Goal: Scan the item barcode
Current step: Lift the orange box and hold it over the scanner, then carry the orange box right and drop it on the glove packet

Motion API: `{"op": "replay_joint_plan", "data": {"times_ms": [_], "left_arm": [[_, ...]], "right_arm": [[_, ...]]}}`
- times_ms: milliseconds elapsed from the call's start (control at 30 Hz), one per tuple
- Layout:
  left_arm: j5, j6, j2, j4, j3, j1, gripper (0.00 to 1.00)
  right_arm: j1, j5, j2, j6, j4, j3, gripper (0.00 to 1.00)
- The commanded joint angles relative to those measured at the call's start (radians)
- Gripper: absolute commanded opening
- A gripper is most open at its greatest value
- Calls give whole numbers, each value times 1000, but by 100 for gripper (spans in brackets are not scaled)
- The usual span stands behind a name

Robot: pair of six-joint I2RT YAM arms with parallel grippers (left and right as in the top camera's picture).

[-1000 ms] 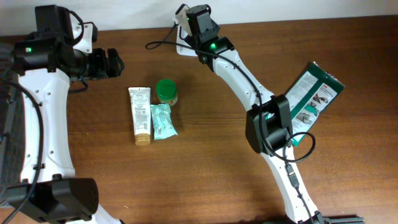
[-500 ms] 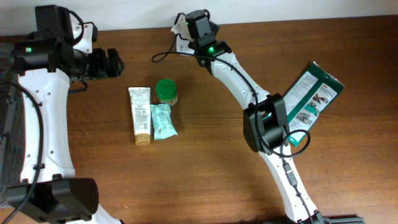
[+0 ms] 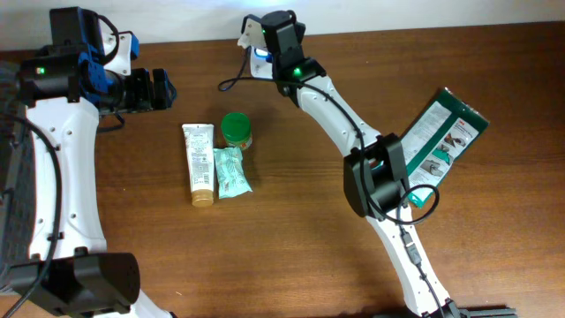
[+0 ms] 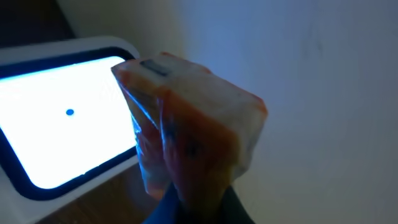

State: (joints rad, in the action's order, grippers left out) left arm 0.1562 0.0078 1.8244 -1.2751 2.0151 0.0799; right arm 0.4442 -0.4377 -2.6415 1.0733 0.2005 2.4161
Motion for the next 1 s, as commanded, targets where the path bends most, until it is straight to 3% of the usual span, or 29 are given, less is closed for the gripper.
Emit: {"op": "replay_joint_plan", "data": {"times_ms": [0,200,367,800,967], "left_arm": [[0,12,-4,2,15,5,99],[0,12,-4,2,15,5,99],[0,12,-4,2,15,5,99],[0,12,-4,2,15,4,99],[0,12,-4,2,15,5,99]], "right_arm": [[13,-11,-15,-69,2,7,4],[13,34,19,-248,21,8,4],[12,114,108,-405,134,8,4],[-95,548,393,-1085,805,8,4],[-241,856,450,-1160,1080,8,4]]}}
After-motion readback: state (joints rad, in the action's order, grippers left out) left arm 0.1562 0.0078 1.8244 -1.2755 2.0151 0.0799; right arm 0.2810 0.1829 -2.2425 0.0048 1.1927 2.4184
